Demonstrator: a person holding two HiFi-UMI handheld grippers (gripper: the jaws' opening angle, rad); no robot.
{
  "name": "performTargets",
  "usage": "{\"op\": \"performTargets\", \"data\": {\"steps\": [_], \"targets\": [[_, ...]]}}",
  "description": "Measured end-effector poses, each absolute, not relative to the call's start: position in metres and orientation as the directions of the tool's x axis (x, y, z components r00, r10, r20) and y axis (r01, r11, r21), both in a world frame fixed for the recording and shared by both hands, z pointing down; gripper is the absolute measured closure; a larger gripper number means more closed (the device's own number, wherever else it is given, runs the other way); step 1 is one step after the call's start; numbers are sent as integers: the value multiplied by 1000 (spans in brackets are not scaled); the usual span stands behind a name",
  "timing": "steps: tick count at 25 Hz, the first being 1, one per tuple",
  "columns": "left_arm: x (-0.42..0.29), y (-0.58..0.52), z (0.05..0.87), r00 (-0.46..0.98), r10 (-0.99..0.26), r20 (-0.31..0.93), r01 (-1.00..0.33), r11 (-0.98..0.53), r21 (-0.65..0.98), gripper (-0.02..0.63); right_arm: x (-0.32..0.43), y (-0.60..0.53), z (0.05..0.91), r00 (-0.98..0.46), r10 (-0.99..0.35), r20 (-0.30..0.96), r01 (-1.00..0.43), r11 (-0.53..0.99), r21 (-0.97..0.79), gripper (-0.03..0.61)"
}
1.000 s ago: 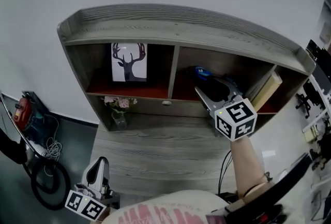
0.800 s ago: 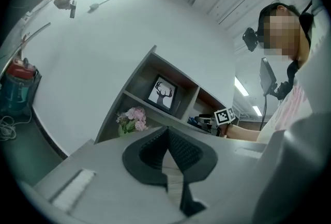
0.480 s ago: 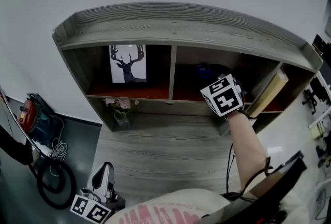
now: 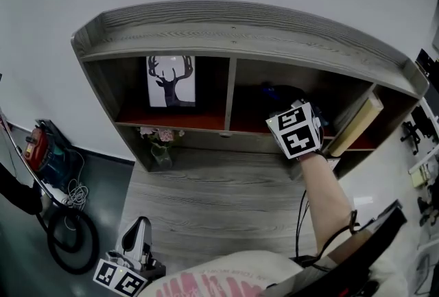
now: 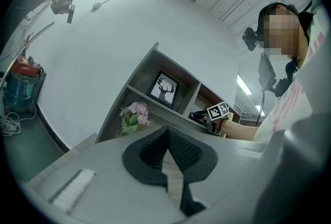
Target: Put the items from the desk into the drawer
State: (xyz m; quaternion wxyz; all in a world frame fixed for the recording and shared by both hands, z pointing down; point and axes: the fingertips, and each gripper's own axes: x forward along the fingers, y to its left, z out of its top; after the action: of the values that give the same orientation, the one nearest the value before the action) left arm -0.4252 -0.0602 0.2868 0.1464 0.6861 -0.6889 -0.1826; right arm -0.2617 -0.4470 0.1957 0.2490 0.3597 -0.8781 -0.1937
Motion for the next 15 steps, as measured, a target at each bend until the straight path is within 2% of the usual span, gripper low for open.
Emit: {"op": "performTargets", "data": {"steps": [6, 15], "targets": [[-427, -56, 286, -13, -998, -53, -894, -13, 449, 594, -256, -434, 161, -613, -782, 108, -519, 502, 691, 521], [-424, -57, 286, 34, -997, -64, -891, -59, 450, 594, -248, -388, 122, -667, -743, -47, -506, 406, 761, 532]]}}
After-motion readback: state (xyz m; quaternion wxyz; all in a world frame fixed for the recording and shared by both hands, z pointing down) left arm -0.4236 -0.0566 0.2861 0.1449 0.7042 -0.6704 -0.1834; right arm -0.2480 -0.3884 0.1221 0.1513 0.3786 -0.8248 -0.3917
